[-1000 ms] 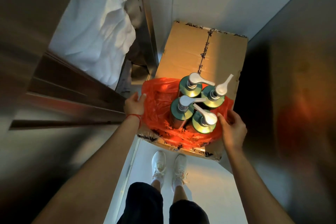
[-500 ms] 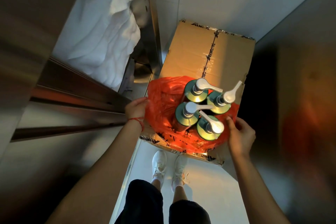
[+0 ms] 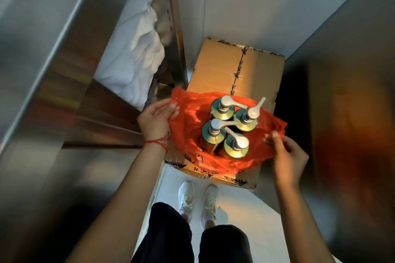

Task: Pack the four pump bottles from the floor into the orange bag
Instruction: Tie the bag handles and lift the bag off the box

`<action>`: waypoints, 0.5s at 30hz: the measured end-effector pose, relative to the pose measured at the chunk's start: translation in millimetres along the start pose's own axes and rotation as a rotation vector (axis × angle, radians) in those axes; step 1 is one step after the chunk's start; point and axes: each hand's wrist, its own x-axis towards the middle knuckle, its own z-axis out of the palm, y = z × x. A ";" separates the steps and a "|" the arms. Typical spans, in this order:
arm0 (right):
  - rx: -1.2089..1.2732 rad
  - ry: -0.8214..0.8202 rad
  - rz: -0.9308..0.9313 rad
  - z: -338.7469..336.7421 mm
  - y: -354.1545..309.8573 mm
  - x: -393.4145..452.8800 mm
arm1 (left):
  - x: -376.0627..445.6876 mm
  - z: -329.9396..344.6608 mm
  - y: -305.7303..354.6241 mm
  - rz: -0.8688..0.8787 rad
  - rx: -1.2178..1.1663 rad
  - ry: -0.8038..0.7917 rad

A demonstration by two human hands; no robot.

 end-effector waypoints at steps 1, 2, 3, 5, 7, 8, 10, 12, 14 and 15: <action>0.030 0.000 -0.016 -1.8 -9.6 -2.9 | -6.1 3.6 7.9 0.022 -0.016 -0.024; 0.051 -0.004 -0.037 -3.1 -20.2 -6.6 | -12.7 7.2 15.8 0.041 -0.026 -0.048; 0.067 -0.010 -0.057 -4.3 -31.4 -10.8 | -19.8 10.4 23.9 0.062 -0.027 -0.073; 0.111 -0.035 -0.082 -6.4 -54.4 -19.1 | -34.0 16.4 38.6 0.097 -0.022 -0.123; 0.147 -0.083 -0.103 -8.6 -76.8 -27.3 | -49.6 22.0 52.9 0.132 -0.016 -0.161; 0.153 -0.105 -0.125 -9.8 -87.1 -30.9 | -57.2 24.4 59.5 0.152 -0.012 -0.176; 0.149 -0.133 -0.179 -13.5 -106.0 -38.1 | -72.4 27.9 72.7 0.194 0.007 -0.211; 0.136 -0.157 -0.232 -17.2 -120.3 -45.1 | -85.1 29.5 83.8 0.247 0.037 -0.258; 0.106 -0.180 -0.271 -19.3 -129.5 -51.4 | -94.8 29.6 91.5 0.297 0.085 -0.306; 0.083 -0.190 -0.286 -19.5 -132.5 -54.3 | -98.2 29.4 94.3 0.317 0.122 -0.318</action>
